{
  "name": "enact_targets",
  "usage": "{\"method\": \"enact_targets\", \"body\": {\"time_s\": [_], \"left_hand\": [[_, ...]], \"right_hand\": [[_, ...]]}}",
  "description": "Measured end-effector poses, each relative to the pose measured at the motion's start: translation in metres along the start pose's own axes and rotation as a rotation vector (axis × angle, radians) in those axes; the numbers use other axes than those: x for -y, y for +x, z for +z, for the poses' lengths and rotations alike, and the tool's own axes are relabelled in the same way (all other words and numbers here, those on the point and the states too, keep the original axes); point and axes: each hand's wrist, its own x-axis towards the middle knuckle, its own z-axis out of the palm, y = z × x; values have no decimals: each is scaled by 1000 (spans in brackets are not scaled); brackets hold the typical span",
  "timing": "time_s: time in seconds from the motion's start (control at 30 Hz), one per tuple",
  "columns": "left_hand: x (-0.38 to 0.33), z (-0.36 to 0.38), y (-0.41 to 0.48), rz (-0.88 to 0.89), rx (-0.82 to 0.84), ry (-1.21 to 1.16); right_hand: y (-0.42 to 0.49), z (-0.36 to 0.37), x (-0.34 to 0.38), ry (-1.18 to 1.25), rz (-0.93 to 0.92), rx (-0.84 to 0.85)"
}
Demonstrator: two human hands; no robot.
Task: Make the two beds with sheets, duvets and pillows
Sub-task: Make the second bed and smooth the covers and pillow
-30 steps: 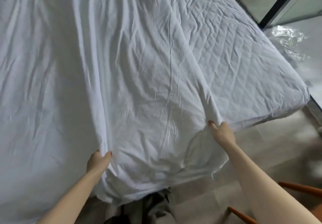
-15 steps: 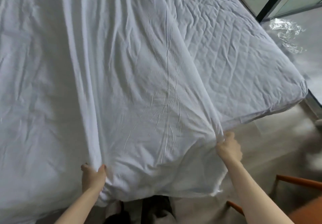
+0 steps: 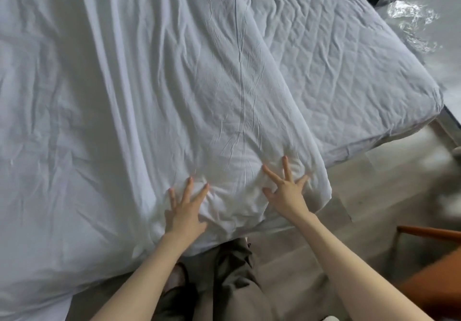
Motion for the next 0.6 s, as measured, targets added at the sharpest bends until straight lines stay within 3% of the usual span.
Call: {"method": "enact_targets", "body": {"time_s": [0.1,0.47,0.6], "left_hand": [[0,-13,-12,24,-3,-17],[72,-72,-119,283,-334,104],[122,-94,-174,321,-349,146]], "right_hand": [[-14,-19,18,71,45,45],[-164,1,127,108,-195,-218],[-229,24,172,130,-215,-310]]}}
